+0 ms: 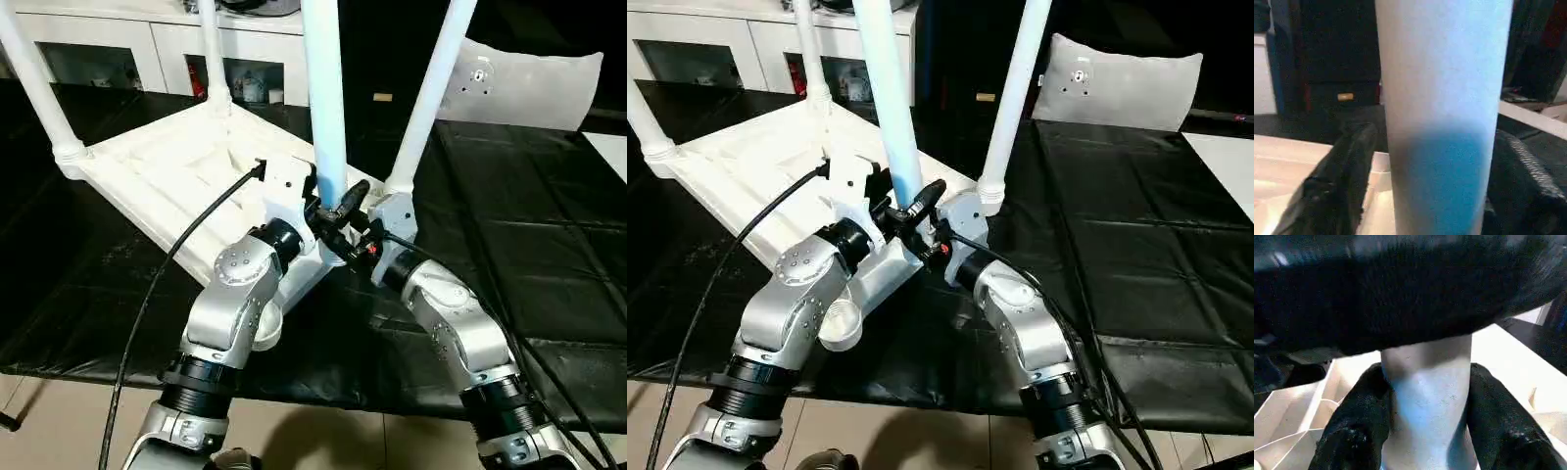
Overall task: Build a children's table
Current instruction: Pick table leg
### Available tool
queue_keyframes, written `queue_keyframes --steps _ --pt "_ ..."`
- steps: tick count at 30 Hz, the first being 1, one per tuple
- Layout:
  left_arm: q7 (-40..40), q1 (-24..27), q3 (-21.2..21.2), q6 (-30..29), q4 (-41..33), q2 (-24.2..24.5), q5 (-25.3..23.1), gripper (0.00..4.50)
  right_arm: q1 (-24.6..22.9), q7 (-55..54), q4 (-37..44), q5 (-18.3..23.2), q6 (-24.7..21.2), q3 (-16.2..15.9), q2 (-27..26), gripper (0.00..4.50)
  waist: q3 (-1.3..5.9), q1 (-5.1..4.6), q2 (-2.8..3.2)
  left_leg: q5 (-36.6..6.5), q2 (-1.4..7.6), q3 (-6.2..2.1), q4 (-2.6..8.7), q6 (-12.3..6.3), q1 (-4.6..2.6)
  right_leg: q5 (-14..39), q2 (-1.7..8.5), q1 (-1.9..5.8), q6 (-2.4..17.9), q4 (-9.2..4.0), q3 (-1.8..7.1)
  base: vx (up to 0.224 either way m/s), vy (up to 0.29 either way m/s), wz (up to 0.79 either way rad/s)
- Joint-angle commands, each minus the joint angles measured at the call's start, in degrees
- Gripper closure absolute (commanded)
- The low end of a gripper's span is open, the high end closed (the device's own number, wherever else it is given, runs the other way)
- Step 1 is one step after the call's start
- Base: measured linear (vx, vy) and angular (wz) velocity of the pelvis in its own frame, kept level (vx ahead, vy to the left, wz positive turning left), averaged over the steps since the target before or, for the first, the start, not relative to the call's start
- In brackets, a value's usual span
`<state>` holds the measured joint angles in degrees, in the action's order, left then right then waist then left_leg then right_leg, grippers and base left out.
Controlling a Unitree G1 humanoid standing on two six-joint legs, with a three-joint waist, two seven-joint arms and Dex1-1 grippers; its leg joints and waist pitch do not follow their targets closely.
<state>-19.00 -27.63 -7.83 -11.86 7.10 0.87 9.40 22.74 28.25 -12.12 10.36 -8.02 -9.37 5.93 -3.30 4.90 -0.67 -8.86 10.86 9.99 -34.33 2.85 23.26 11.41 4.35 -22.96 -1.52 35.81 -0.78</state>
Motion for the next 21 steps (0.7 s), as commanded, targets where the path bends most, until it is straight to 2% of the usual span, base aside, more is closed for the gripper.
queue_keyframes --steps 1,3,5,8,21 --pt "1.61 -1.01 -2.98 5.90 1.89 2.46 -6.82 1.49 0.00 0.42 -0.57 -0.64 1.62 0.59 0.42 2.59 3.99 -0.24 -0.28 -15.19 1.62 -0.49 4.43 1.07 -1.50 10.07 2.37 1.89 7.64 -4.81 1.26 0.000 0.000 0.00" --pt "0.96 -0.57 -4.37 8.24 2.36 3.69 -8.77 1.49 -0.13 0.49 -0.62 -0.66 1.78 0.65 0.46 2.59 4.00 -0.26 -0.25 -15.29 1.64 -0.49 4.46 1.20 -1.50 10.13 2.42 1.86 7.35 -4.79 1.27 0.000 0.000 0.00" --pt "0.61 -0.13 -4.42 7.93 2.28 3.90 -8.84 1.54 -0.20 0.51 -0.53 -0.63 1.75 0.61 0.48 2.59 4.03 -0.26 -0.21 -15.21 1.68 -0.43 4.44 1.67 -1.63 9.55 2.44 1.76 7.86 -4.57 1.28 0.000 0.000 0.00" --pt "0.81 -0.02 -4.72 7.77 2.66 4.28 -9.64 1.86 -0.24 0.70 -0.51 -0.64 1.81 0.51 0.56 2.59 3.98 -0.29 -0.20 -15.34 1.69 -0.38 4.46 1.63 -1.64 8.99 2.41 1.75 8.68 -4.52 1.28 0.000 0.000 0.00" --pt "0.44 -0.08 -4.24 10.20 3.89 3.43 -8.71 2.27 -0.42 1.03 -0.82 -1.21 2.35 0.44 0.41 2.59 4.00 -0.26 -0.09 -15.97 1.70 -0.40 4.48 1.62 -1.63 9.43 2.48 1.72 8.95 -4.58 1.30 0.000 0.000 0.00"
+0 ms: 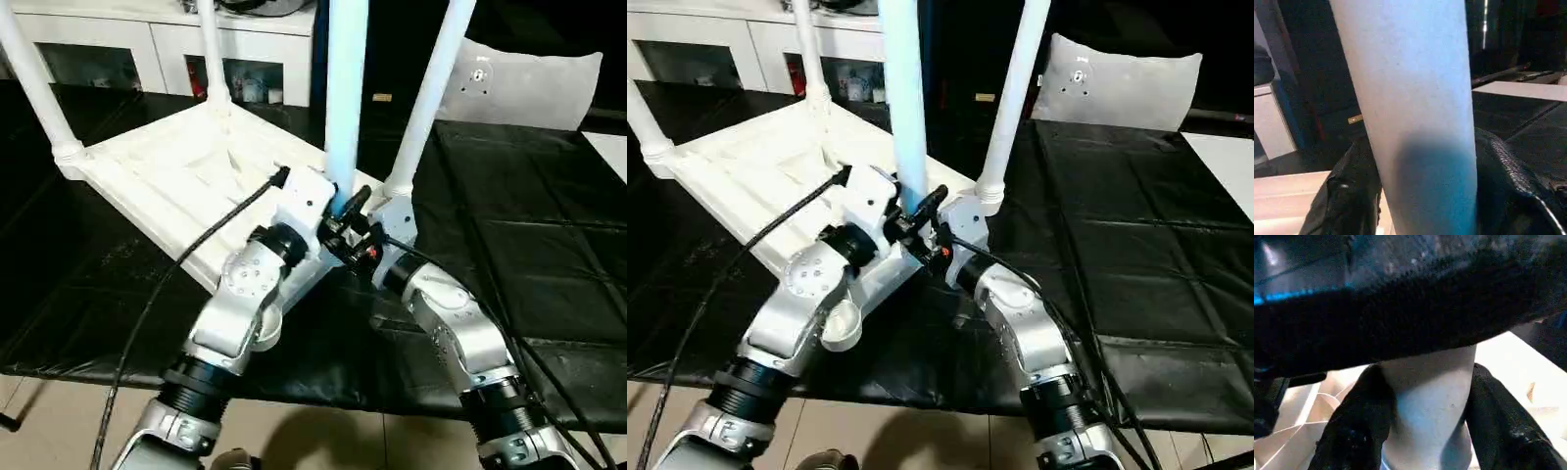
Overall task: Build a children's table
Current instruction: Pick table leg
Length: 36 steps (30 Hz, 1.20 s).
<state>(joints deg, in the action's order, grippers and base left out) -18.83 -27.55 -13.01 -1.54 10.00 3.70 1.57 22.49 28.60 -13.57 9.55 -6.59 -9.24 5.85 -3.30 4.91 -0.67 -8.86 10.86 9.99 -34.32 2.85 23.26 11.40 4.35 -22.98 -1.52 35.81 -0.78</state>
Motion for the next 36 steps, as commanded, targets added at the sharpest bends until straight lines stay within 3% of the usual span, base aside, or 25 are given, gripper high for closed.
queue_keyframes --steps 1,7,10,14,16,23,24,26,27,28,34,36 --pt "0.12 -0.10 1.04 -0.21 0.93 0.47 -0.54 2.32 -0.19 0.65 0.64 -0.42 0.93 0.29 0.48 2.59 4.00 -0.28 -0.12 -15.97 1.72 -0.42 4.50 1.65 -1.64 9.27 2.44 1.76 8.97 -4.52 1.28 0.000 0.000 0.00" --pt "-1.73 -0.47 6.94 -9.98 -1.52 -4.82 12.55 2.44 0.15 -0.33 0.10 -1.09 0.99 0.56 0.63 2.59 3.88 -0.26 -0.33 -16.43 1.53 -0.21 4.36 1.74 -1.67 10.24 2.41 1.72 10.13 -4.54 1.29 0.000 0.000 0.00" --pt "-1.40 -0.74 8.17 -11.30 -2.22 -6.11 15.21 2.50 0.31 -0.41 -0.05 -1.15 0.93 0.54 0.58 2.59 3.87 -0.33 -0.35 -16.71 1.56 -0.25 4.40 1.45 -1.61 11.11 2.38 1.74 9.56 -4.75 1.31 0.000 0.000 0.00" --pt "-1.13 -0.62 8.29 -11.46 -2.51 -6.23 15.36 2.50 0.67 -1.20 -0.31 -1.40 0.82 0.79 0.45 2.59 3.89 -0.31 -0.35 -15.98 1.61 -0.32 4.43 1.14 -1.55 10.25 2.34 1.81 8.96 -4.75 1.29 0.000 0.000 0.00" --pt "-0.24 -0.88 8.73 -12.12 -2.36 -6.03 14.53 2.52 1.05 -0.55 -0.12 -0.13 0.48 1.65 0.28 2.03 3.93 -0.32 -0.36 -15.87 1.63 -0.32 4.41 1.03 -1.56 9.90 2.36 1.86 8.91 -4.69 1.29 0.000 0.000 0.00" --pt "-1.09 -2.31 9.81 -15.86 -3.14 -3.88 15.36 2.58 1.40 2.50 1.57 2.80 0.00 3.09 0.85 1.43 3.85 -0.32 -0.19 -16.41 1.59 -0.35 4.48 1.11 -1.62 10.34 2.30 1.80 8.79 -4.69 1.27 0.000 0.000 0.00" --pt "-1.89 -2.88 10.06 -16.93 -3.15 -3.01 15.87 2.58 1.30 2.83 2.25 3.89 -0.77 3.84 1.02 1.35 3.89 -0.27 -0.04 -16.40 1.54 -0.37 4.47 1.26 -1.68 10.50 2.30 1.79 8.70 -4.69 1.25 0.000 0.000 0.00" --pt "-5.11 -4.92 11.24 -20.65 -2.77 0.68 17.61 2.58 0.51 8.55 5.75 10.90 -4.75 6.39 2.80 1.21 3.94 -0.20 -0.06 -15.99 1.46 -0.35 4.42 0.88 -1.83 9.50 2.15 1.89 8.91 -4.53 1.26 0.000 0.000 0.00" --pt "-5.25 -5.03 11.34 -20.85 -2.71 0.87 17.70 2.58 0.43 8.99 5.99 11.38 -5.04 6.53 2.95 1.06 4.00 -0.15 0.01 -15.71 1.49 -0.41 4.38 0.69 -1.86 8.85 2.14 1.96 9.03 -4.39 1.23 0.000 0.000 0.00" --pt "-6.13 -5.62 12.13 -22.07 -2.47 2.09 18.35 2.58 -0.36 12.11 7.85 15.01 -7.77 7.48 4.14 0.97 3.97 -0.16 0.17 -15.15 1.49 -0.39 4.37 0.48 -1.82 7.55 2.05 2.03 9.27 -4.40 1.20 0.000 0.000 0.00" --pt "-11.27 -7.24 14.28 -27.08 -2.62 5.12 23.35 2.58 0.58 10.83 7.71 19.93 -13.47 13.27 6.56 0.59 4.04 0.08 0.26 -13.64 1.42 -0.14 4.20 0.84 -2.00 6.96 2.14 1.84 11.74 -4.31 1.12 0.000 0.000 0.00" --pt "-14.00 -7.97 15.47 -30.43 -3.08 5.89 27.38 2.58 1.46 10.15 6.69 20.95 -15.97 15.11 7.96 0.33 4.05 0.17 0.24 -13.81 1.22 -0.18 4.26 1.52 -1.97 7.89 2.23 2.02 11.99 -4.09 1.05 0.000 0.000 0.00"
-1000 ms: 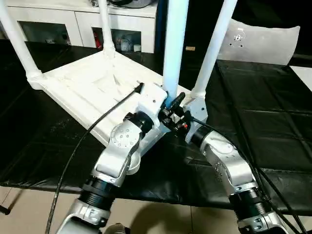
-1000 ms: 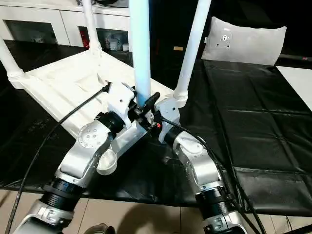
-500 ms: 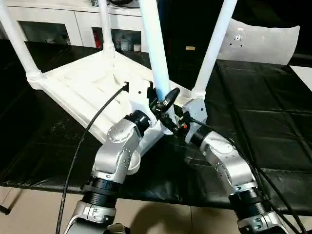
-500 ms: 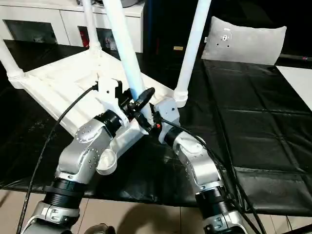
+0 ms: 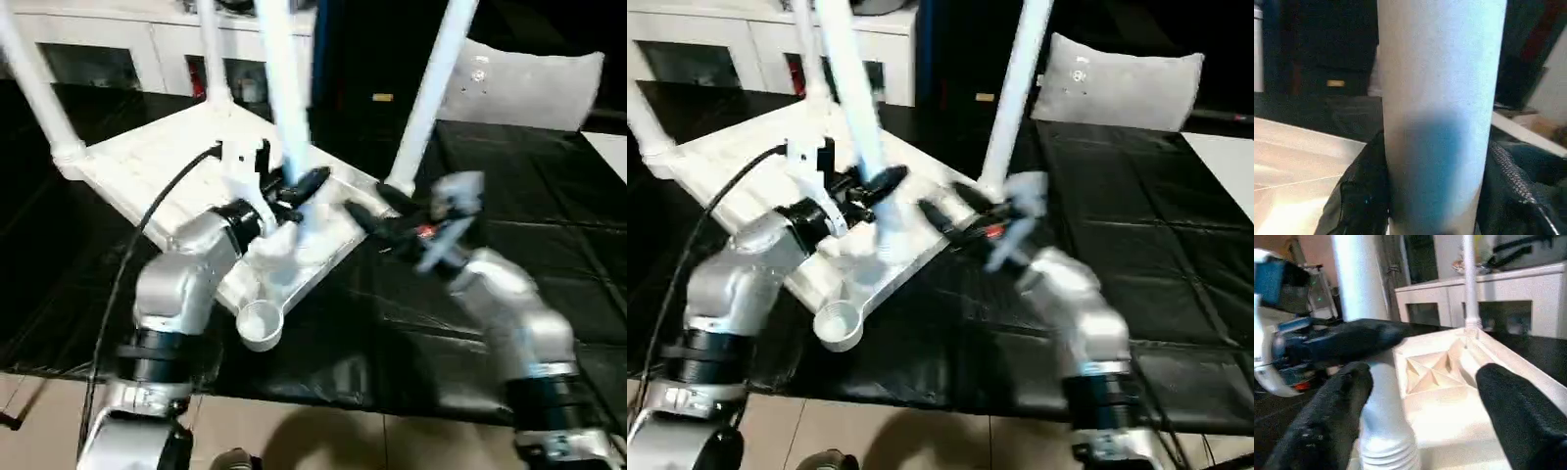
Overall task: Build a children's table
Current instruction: Pick table leg
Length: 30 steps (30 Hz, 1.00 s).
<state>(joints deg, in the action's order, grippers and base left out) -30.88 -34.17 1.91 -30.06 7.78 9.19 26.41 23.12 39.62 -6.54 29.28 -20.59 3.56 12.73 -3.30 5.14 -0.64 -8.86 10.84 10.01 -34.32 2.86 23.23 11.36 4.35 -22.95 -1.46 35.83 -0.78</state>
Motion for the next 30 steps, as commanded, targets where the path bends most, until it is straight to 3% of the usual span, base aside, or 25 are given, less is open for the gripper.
queue_keyframes --steps 1,4,8,11,18,24,26,30 --pt "-5.64 -1.97 1.21 -5.06 -1.62 1.34 6.12 2.58 1.15 0.34 -0.55 2.81 -4.43 3.17 2.86 0.33 4.03 -0.07 0.15 -14.29 1.20 -0.10 4.20 1.78 -2.04 8.85 2.17 1.92 11.95 -4.29 1.04 0.000 0.000 0.00" --pt "-10.02 -2.50 1.30 -7.06 -2.55 2.57 8.91 2.58 1.31 1.85 -0.19 5.13 -7.30 4.03 4.42 0.05 3.98 -0.06 0.00 -14.33 1.21 -0.10 4.24 1.77 -1.88 9.51 2.27 2.08 11.64 -4.40 1.05 0.000 0.000 0.00" --pt "-16.57 -3.39 1.10 -9.73 -4.42 4.74 12.75 2.58 1.43 5.32 0.80 8.53 -11.66 4.66 6.76 0.05 4.06 -0.08 -0.01 -13.09 1.23 -0.08 4.19 1.22 -1.87 8.95 2.26 2.17 12.07 -4.32 1.01 0.000 0.000 0.00" --pt "-21.71 -4.39 0.45 -11.58 -5.36 6.88 15.15 2.58 0.66 10.78 3.24 10.96 -15.34 3.44 9.79 0.05 3.97 0.00 0.02 -12.91 1.30 -0.04 4.16 1.03 -1.89 8.28 2.22 2.22 12.49 -4.21 1.00 0.000 0.000 0.00" --pt "-26.87 -7.02 -3.06 -12.09 -5.33 8.95 14.08 2.59 1.46 18.33 7.55 14.15 -20.69 0.44 14.56 0.00 3.85 0.21 -0.12 -14.10 1.47 -0.11 4.28 1.54 -2.01 12.44 2.51 2.16 11.69 -4.55 1.07 0.000 0.000 0.00" --pt "-26.13 -7.86 -4.65 -11.42 -5.51 8.58 12.54 2.59 2.92 18.40 8.39 13.24 -21.32 -0.95 14.85 0.00 3.82 0.25 -0.46 -13.46 1.48 -0.08 4.19 1.84 -1.89 13.05 2.64 2.18 11.47 -4.53 1.10 0.000 0.000 0.00" --pt "-24.67 -8.14 -7.25 -8.66 -5.56 8.85 8.30 2.59 3.64 17.54 9.79 10.24 -21.39 -4.53 15.16 0.00 3.89 0.24 -0.51 -12.18 1.58 -0.19 4.20 1.69 -1.75 11.77 2.51 2.24 10.91 -4.51 1.07 0.000 0.000 0.00" --pt "-23.93 -8.24 -10.11 -7.09 -5.96 9.48 4.70 2.59 4.36 15.76 10.08 6.59 -21.34 -8.32 14.88 0.00 3.94 0.07 -0.57 -11.62 1.49 -0.09 4.15 2.05 -1.79 11.14 2.55 2.17 10.76 -4.35 1.10 0.000 0.000 0.00"
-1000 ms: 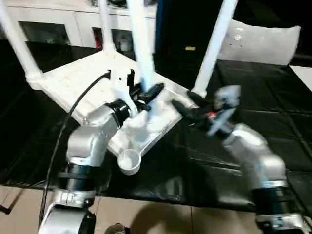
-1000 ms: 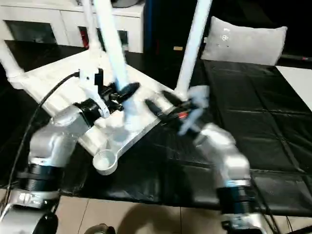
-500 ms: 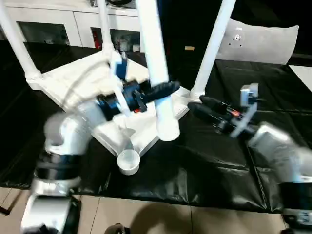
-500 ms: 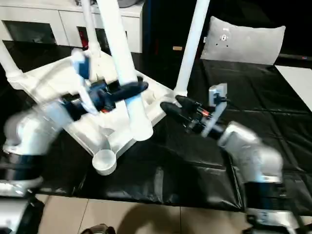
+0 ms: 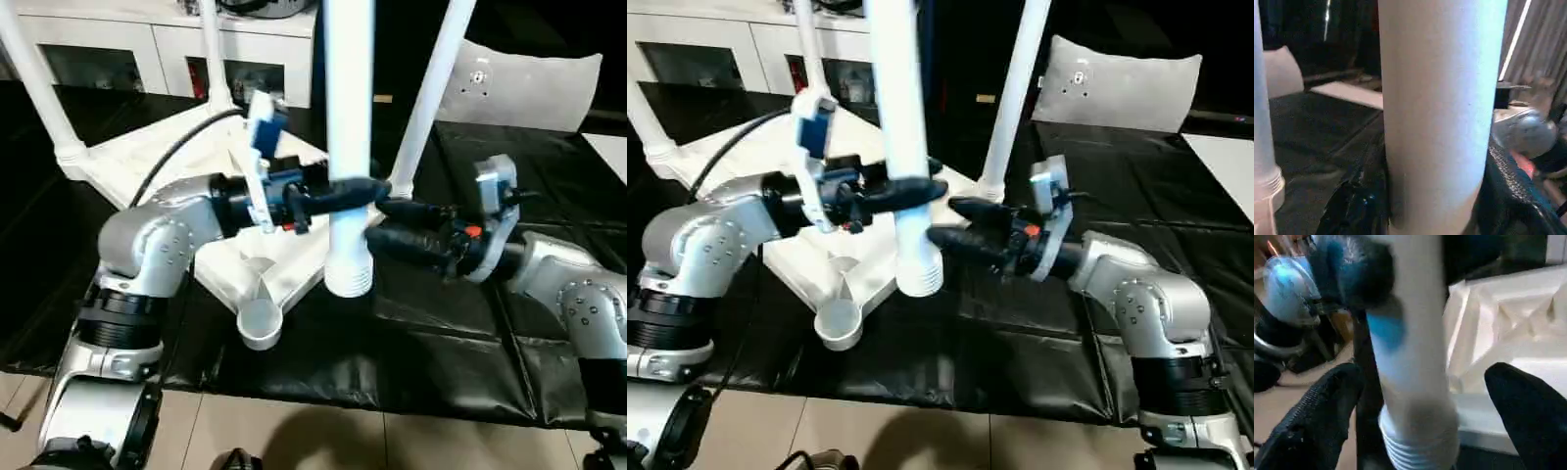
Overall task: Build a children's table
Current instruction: Pick table leg
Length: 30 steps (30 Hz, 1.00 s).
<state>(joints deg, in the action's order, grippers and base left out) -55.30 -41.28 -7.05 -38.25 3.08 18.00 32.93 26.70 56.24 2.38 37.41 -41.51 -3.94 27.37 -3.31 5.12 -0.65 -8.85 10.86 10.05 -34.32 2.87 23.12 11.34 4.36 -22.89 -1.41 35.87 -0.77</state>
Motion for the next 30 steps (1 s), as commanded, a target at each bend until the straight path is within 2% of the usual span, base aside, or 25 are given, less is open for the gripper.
queue_keyframes --steps 1,5,7,9,12,15,16,19,21,24,26,28,29,30 --pt "1.54 -1.34 -2.11 1.44 -1.40 0.37 -2.99 2.59 1.57 -2.19 0.29 -2.80 -0.49 -1.88 -0.42 0.00 3.96 0.12 -0.51 -11.77 1.49 -0.12 4.11 2.07 -1.71 11.17 2.56 2.10 10.80 -4.33 1.14 0.000 0.000 0.00" --pt "2.27 -1.67 -3.42 2.34 -1.53 -0.17 -4.63 2.59 2.43 -3.27 -0.91 -4.00 0.32 -2.68 -1.36 0.00 3.99 0.10 -0.66 -11.59 1.46 -0.11 4.08 2.15 -1.68 10.65 2.56 2.09 10.94 -4.26 1.11 0.000 0.000 0.00" --pt "2.59 -1.71 -3.54 2.58 -1.49 -0.63 -4.93 2.59 2.61 -3.32 -1.01 -3.94 0.49 -2.74 -1.82 0.30 4.01 0.16 -0.55 -11.79 1.48 -0.12 4.07 2.10 -1.72 10.80 2.61 2.10 10.97 -4.24 1.15 0.000 0.000 0.00" --pt "2.75 -1.77 -3.56 2.66 -1.43 -0.87 -4.98 2.59 2.70 -3.22 -1.12 -3.94 0.57 -2.80 -1.96 0.30 4.02 0.16 -0.62 -11.82 1.49 -0.09 4.04 2.03 -1.72 10.58 2.58 2.11 11.06 -4.28 1.13 0.000 0.000 0.00" --pt "3.00 -1.84 -3.78 3.06 -1.41 -1.53 -5.36 2.59 2.97 -3.09 -1.51 -4.31 0.79 -3.01 -2.57 0.71 4.03 0.20 -0.60 -11.59 1.49 -0.09 4.01 1.89 -1.67 9.89 2.59 2.14 11.22 -4.17 1.12 0.000 0.000 0.00" --pt "2.72 -1.66 -3.88 2.96 -1.86 -1.72 -5.23 2.59 3.05 -3.19 -1.72 -4.57 0.82 -3.08 -2.88 0.81 4.04 0.18 -0.62 -11.48 1.44 -0.07 3.99 1.73 -1.67 9.88 2.56 2.13 11.34 -4.19 1.11 0.000 0.000 0.00" --pt "2.50 -1.54 -3.90 2.81 -2.20 -1.92 -5.01 2.59 3.10 -3.19 -1.97 -4.59 0.80 -3.05 -2.98 1.10 4.04 0.16 -0.64 -11.32 1.44 -0.08 4.00 1.73 -1.64 9.74 2.55 2.17 11.40 -4.15 1.10 0.000 0.000 0.00" --pt "2.15 -1.38 -3.77 2.58 -2.67 -2.18 -4.38 2.59 3.10 -3.10 -2.14 -4.35 0.60 -3.02 -3.05 1.22 4.03 0.19 -0.63 -11.27 1.44 -0.06 3.97 1.65 -1.67 9.55 2.56 2.19 11.53 -4.15 1.10 0.000 0.000 0.00" --pt "2.05 -1.31 -3.68 2.33 -2.93 -2.28 -4.02 2.59 3.10 -2.91 -2.25 -4.24 0.56 -3.11 -3.08 1.52 4.03 0.19 -0.63 -11.33 1.45 -0.05 3.96 1.62 -1.70 9.69 2.55 2.17 11.57 -4.15 1.11 0.000 0.000 0.00" --pt "1.69 -1.36 -3.79 2.28 -3.01 -2.24 -4.02 2.59 3.02 -2.74 -2.46 -4.32 0.53 -3.17 -3.12 1.71 4.06 0.17 -0.67 -11.14 1.41 -0.05 3.91 1.43 -1.63 9.66 2.54 2.23 11.47 -4.14 1.10 0.000 0.000 0.00" --pt "1.63 -1.35 -3.56 1.83 -3.25 -2.43 -3.45 2.59 2.94 -2.57 -2.53 -4.49 0.52 -3.17 -3.14 2.04 4.07 0.17 -0.61 -11.01 1.45 -0.06 3.91 1.43 -1.66 9.42 2.55 2.22 11.53 -4.11 1.11 0.000 0.000 0.00" --pt "1.53 -1.44 -3.50 1.62 -3.35 -2.49 -3.28 2.59 3.00 -2.47 -2.68 -4.52 0.51 -3.12 -3.14 2.04 4.06 0.14 -0.57 -11.29 1.43 -0.07 3.92 1.50 -1.68 9.60 2.51 2.21 11.57 -4.12 1.08 0.000 0.000 0.00" --pt "1.48 -1.47 -3.51 1.60 -3.36 -2.49 -3.25 2.59 3.03 -2.44 -2.72 -4.49 0.48 -3.10 -3.14 2.23 4.08 0.19 -0.54 -11.10 1.45 -0.08 3.92 1.52 -1.69 9.25 2.53 2.21 11.65 -4.08 1.09 0.000 0.000 0.00" --pt "1.45 -1.46 -3.53 1.49 -3.42 -2.52 -3.21 2.59 3.04 -2.43 -2.77 -4.47 0.50 -3.08 -3.15 2.23 4.08 0.17 -0.55 -11.06 1.45 -0.08 3.93 1.50 -1.69 9.18 2.52 2.20 11.70 -4.09 1.09 0.000 0.000 0.00"
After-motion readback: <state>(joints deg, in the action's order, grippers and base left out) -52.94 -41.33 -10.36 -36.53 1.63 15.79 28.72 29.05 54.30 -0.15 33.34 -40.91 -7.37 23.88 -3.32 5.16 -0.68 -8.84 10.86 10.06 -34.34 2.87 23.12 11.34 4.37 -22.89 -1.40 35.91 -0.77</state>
